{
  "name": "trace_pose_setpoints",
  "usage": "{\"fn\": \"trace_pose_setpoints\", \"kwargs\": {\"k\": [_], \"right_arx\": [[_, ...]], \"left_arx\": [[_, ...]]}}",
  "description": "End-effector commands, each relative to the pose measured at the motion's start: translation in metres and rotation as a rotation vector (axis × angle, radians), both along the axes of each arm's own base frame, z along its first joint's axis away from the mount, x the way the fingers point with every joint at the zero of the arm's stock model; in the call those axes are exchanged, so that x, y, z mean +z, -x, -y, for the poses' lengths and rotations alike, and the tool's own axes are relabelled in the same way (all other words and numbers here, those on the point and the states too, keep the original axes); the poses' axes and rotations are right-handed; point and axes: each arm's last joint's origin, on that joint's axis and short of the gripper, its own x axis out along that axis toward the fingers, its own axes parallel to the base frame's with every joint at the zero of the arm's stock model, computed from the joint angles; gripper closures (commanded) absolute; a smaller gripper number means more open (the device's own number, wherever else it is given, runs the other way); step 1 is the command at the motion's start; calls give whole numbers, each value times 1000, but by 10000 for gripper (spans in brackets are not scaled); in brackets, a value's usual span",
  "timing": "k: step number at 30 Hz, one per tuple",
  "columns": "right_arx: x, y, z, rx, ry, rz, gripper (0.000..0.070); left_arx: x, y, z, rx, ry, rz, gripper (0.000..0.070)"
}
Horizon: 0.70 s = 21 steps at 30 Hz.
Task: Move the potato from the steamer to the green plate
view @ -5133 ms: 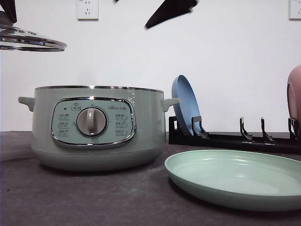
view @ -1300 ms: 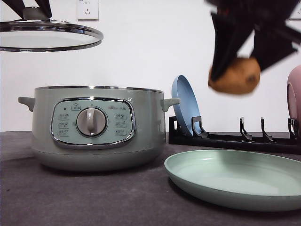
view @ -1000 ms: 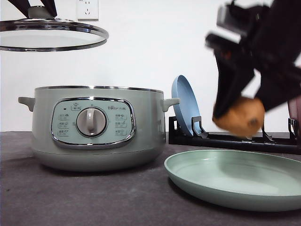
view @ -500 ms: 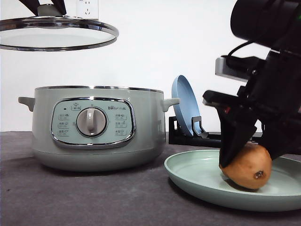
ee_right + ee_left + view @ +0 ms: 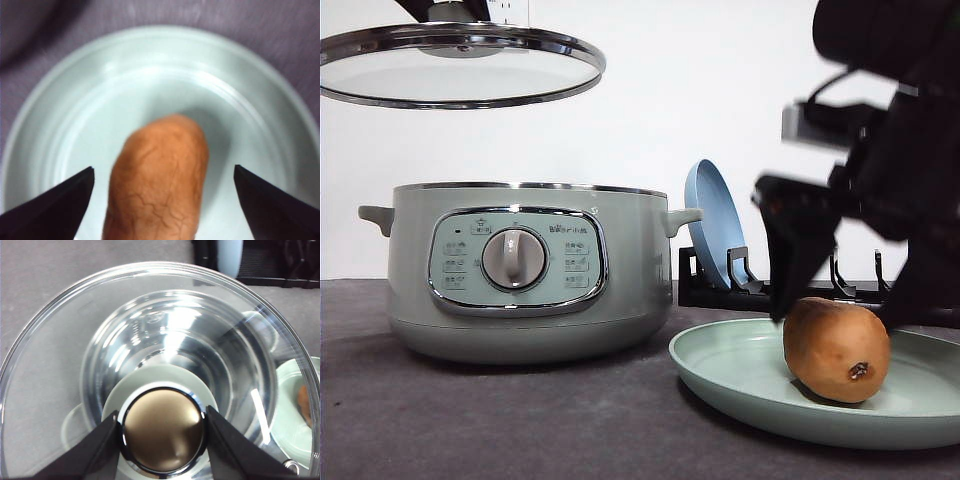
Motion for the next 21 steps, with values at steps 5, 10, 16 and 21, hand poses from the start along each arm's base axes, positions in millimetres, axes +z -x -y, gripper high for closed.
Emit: {"fn": "trace_pose_setpoints", "kwargs": {"k": [5, 10, 16, 21], "right_arx": [[43, -1, -1, 18, 2, 115, 108], [73, 5, 4, 20, -14, 187, 108], [93, 20, 14, 14, -49, 244, 108], [102, 30, 21, -4, -53, 284, 108]], "left_arx": [[-1, -12, 14, -35, 17, 35, 699], [-14, -24, 27, -60, 3, 3, 699], [-28, -38, 41, -88, -10, -2, 699], [-39, -48, 47, -93, -36, -23, 699]]}}
